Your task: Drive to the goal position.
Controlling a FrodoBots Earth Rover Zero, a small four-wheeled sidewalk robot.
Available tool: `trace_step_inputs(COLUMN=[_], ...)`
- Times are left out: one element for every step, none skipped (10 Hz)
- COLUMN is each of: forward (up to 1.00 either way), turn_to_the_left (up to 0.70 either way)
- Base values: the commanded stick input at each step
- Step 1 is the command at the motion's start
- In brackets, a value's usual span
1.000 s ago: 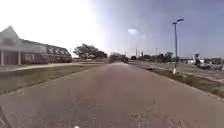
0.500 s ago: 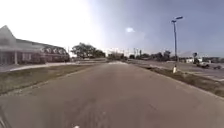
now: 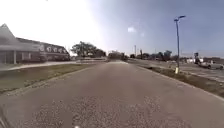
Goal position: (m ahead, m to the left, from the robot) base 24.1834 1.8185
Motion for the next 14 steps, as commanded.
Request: trace_step_inputs(forward=[1.00,1.00,1.00,1.00,1.00,1.00,1.00,1.00,1.00,1.00,1.00,1.00,1.00,1.00], turn_to_the_left=[-0.05,-0.01,-0.01,-0.02,-0.16,-0.30,-0.29,-0.07,-0.01,-0.01,-0.01,-0.01,-0.01,-0.01])
